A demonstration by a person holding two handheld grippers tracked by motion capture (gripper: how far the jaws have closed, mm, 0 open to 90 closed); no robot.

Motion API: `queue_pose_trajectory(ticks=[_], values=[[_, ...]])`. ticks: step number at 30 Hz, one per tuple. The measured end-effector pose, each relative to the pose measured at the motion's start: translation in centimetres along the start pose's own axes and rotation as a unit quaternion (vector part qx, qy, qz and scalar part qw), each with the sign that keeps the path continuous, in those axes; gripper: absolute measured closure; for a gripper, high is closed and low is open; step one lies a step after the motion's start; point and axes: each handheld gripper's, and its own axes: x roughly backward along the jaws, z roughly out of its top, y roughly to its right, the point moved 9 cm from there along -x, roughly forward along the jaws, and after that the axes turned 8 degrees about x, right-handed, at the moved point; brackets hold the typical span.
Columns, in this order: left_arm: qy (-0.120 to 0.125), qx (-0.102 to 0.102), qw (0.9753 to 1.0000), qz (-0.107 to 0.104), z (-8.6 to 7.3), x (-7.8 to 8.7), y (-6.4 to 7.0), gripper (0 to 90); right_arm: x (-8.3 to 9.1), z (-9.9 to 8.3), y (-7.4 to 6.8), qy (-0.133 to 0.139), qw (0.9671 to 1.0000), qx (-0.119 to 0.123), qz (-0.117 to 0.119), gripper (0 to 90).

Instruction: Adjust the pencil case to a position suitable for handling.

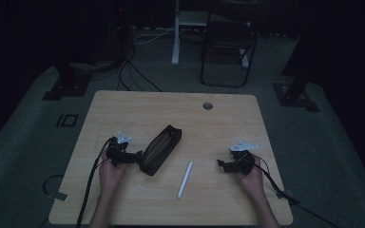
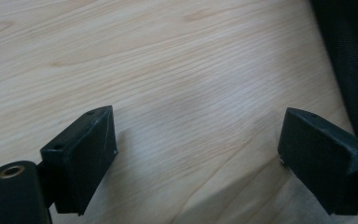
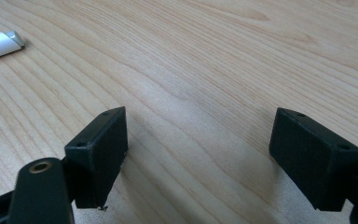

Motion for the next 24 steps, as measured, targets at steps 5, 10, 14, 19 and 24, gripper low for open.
queue_pose_trajectory(ticks=[5, 10, 14, 19, 24], values=[[0.018, 0.033, 0.9987, 0.034, -0.2, 0.7, -0.8, 28.1, 0.0, 0.0, 0.0, 0.0, 1.0, 0.0, 0.0, 19.3], [0.016, 0.052, 0.9974, 0.049, -0.8, 1.6, -1.2, 40.7, 0.0, 0.0, 0.0, 0.0, 1.0, 0.001, 0.001, 19.0], [0.006, 0.061, 0.9969, 0.051, -0.9, 2.0, -1.3, 48.2, 0.0, 0.0, 0.0, 0.0, 1.0, 0.003, 0.002, 19.1], [0.028, 0.069, 0.9964, 0.041, -0.3, 3.4, -1.0, 48.4, 0.0, 0.0, 0.0, 0.0, 1.0, 0.003, 0.002, 19.1], [0.066, 0.063, 0.9955, 0.024, 0.7, 5.5, 0.2, 45.9, 0.0, 0.0, 0.0, 0.0, 1.0, 0.003, 0.002, 19.1]])
